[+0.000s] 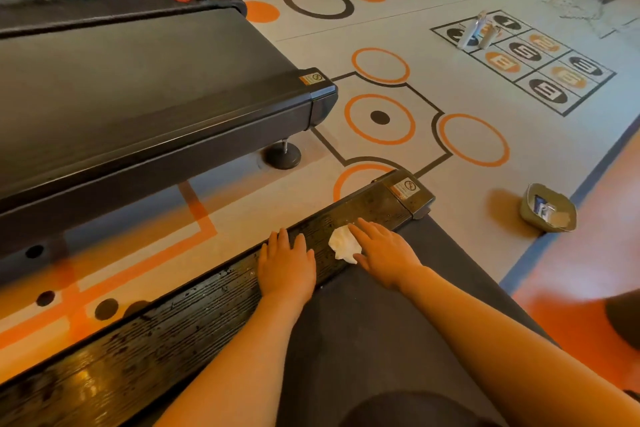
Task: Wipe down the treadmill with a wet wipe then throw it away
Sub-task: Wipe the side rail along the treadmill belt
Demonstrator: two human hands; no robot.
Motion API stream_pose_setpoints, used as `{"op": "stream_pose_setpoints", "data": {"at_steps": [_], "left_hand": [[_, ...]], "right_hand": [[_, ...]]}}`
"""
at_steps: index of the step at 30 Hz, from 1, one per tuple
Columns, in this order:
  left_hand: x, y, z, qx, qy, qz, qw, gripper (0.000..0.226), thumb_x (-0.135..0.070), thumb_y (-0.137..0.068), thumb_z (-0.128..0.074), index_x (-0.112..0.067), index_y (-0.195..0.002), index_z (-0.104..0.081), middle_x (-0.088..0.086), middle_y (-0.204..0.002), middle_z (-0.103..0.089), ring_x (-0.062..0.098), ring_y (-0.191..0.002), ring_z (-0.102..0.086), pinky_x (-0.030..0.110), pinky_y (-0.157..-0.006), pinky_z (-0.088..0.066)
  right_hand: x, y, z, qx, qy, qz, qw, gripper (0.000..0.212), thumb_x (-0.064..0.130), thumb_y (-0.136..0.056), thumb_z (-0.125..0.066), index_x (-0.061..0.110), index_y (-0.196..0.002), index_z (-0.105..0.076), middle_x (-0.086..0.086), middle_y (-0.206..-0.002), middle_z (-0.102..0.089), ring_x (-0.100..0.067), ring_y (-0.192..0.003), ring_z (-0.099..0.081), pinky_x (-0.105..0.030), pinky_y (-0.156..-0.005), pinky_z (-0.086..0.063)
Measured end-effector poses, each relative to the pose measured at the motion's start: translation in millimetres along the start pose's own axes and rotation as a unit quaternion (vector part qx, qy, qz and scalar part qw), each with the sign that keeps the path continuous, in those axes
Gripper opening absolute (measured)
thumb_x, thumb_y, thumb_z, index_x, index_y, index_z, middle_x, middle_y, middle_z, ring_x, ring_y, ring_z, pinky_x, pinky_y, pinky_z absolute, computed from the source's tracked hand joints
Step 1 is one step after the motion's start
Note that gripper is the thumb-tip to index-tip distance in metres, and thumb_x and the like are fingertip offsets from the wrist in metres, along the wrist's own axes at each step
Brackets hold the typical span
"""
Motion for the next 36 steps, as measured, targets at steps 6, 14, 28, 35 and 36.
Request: {"op": "stream_pose_setpoints", "data": {"at_steps": [6,14,28,35,36], "left_hand": [[4,6,2,0.024,0.033,0.003,0.999,0.052,-0.040,-0.106,-0.021,-0.020,-0.154,-0.021,0.011,-0.163,-0.009,0.029,-0.150,-0.002,0.042,-0.121,-0.006],[-19,17,-6,0.035,0.033,-0.056,0.997,0.051,-0.037,-0.107,-0.023,-0.018,-0.154,-0.022,0.014,-0.162,-0.012,0.031,-0.150,-0.005,0.043,-0.121,-0.007],[-36,-34,-42,0.029,0.009,0.028,0.999,0.052,-0.039,-0.106,-0.022,-0.019,-0.155,-0.018,0.014,-0.162,-0.010,0.031,-0.150,-0.006,0.042,-0.121,-0.007],[-37,-76,-81,-0.024,0.002,0.086,0.996,0.052,-0.040,-0.106,-0.022,-0.024,-0.156,-0.016,0.006,-0.164,-0.006,0.025,-0.151,-0.002,0.037,-0.121,-0.005],[-37,-81,-86,-0.032,0.009,0.100,0.994,0.052,-0.040,-0.106,-0.023,-0.024,-0.156,-0.015,0.005,-0.164,-0.005,0.023,-0.151,-0.001,0.036,-0.121,-0.005]], "right_hand": [[14,0,5,0.003,0.002,-0.030,1.000,0.067,0.043,-0.102,-0.043,0.023,-0.156,-0.010,-0.006,-0.163,-0.011,-0.028,-0.148,-0.019,-0.042,-0.117,-0.025],[0,6,14,0.014,-0.011,-0.080,0.997,0.064,0.045,-0.102,-0.041,0.027,-0.156,-0.012,-0.005,-0.163,-0.012,-0.028,-0.148,-0.020,-0.044,-0.117,-0.025],[-81,-38,-18,0.025,-0.015,-0.023,0.999,0.064,0.046,-0.102,-0.040,0.026,-0.156,-0.012,-0.004,-0.163,-0.012,-0.028,-0.148,-0.020,-0.042,-0.117,-0.024],[-140,-90,-46,0.025,-0.005,0.054,0.998,0.063,0.046,-0.103,-0.036,0.023,-0.156,-0.011,-0.006,-0.163,-0.011,-0.028,-0.148,-0.018,-0.043,-0.118,-0.020],[-146,-99,-50,0.028,0.002,0.070,0.997,0.063,0.046,-0.103,-0.035,0.023,-0.156,-0.011,-0.006,-0.163,-0.011,-0.028,-0.148,-0.018,-0.043,-0.118,-0.020]]}}
Point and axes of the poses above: each hand's wrist, its own y-axis away from the middle knuckle, its own z-axis out of the back of the hand, x = y × z, the point moved 6 cm from there along -y, towards the middle knuckle
